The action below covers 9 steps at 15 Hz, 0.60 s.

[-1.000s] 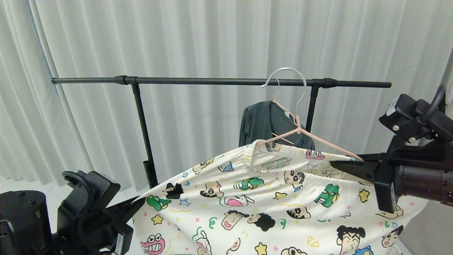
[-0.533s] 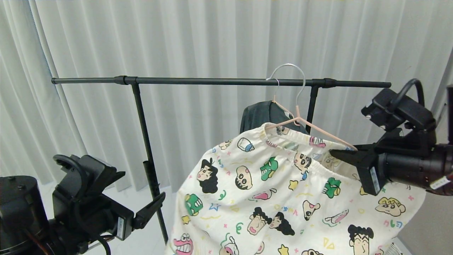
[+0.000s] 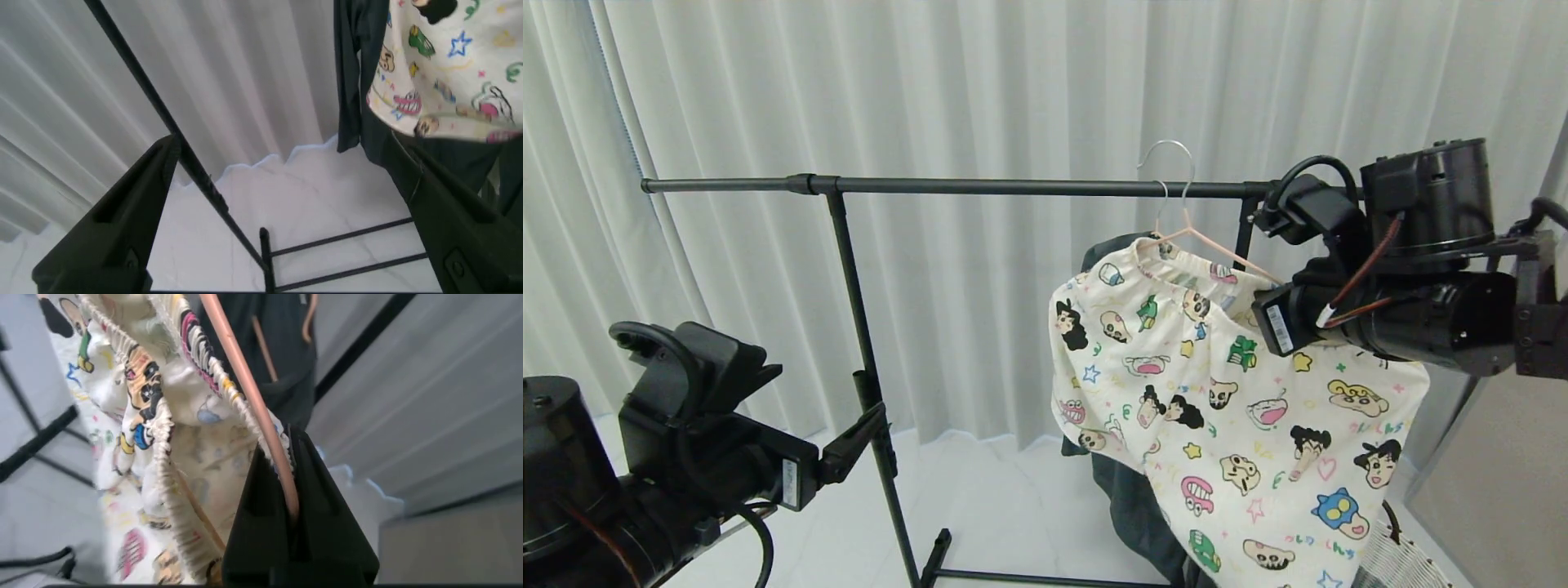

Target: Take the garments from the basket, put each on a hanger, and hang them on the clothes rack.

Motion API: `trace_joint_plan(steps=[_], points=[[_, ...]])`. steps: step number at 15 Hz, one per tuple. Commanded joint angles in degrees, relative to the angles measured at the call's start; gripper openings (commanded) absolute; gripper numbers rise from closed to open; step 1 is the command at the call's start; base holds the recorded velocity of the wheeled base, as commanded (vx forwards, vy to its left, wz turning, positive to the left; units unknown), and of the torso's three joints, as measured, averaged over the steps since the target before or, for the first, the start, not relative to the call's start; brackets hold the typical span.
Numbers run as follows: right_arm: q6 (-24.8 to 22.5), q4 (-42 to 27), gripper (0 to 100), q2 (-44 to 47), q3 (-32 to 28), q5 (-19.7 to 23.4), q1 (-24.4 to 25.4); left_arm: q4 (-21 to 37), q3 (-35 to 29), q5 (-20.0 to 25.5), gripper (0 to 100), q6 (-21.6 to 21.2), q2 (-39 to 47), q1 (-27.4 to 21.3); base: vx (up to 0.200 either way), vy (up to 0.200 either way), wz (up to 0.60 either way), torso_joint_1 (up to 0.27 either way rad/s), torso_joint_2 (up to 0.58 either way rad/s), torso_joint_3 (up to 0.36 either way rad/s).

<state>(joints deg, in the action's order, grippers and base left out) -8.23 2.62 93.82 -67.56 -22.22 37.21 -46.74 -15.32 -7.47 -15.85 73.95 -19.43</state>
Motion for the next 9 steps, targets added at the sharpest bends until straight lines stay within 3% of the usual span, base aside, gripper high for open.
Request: trace_joint_plan(steps=[1,9], points=[[0.8,0.4,0,4.0,-2.7,-0.6,-0.1,0.0,0.0,-0.1,100,0.1,0.0,0.0,0.0,0.0,0.0,0.0,0.0,0.0],[2.3,0.5,0,5.0,-4.4,-2.2,0.0,-0.1,-0.1,0.1,100,0.1,0.0,0.0,0.2,0.0,0.0,0.001,0.0,0.004]])
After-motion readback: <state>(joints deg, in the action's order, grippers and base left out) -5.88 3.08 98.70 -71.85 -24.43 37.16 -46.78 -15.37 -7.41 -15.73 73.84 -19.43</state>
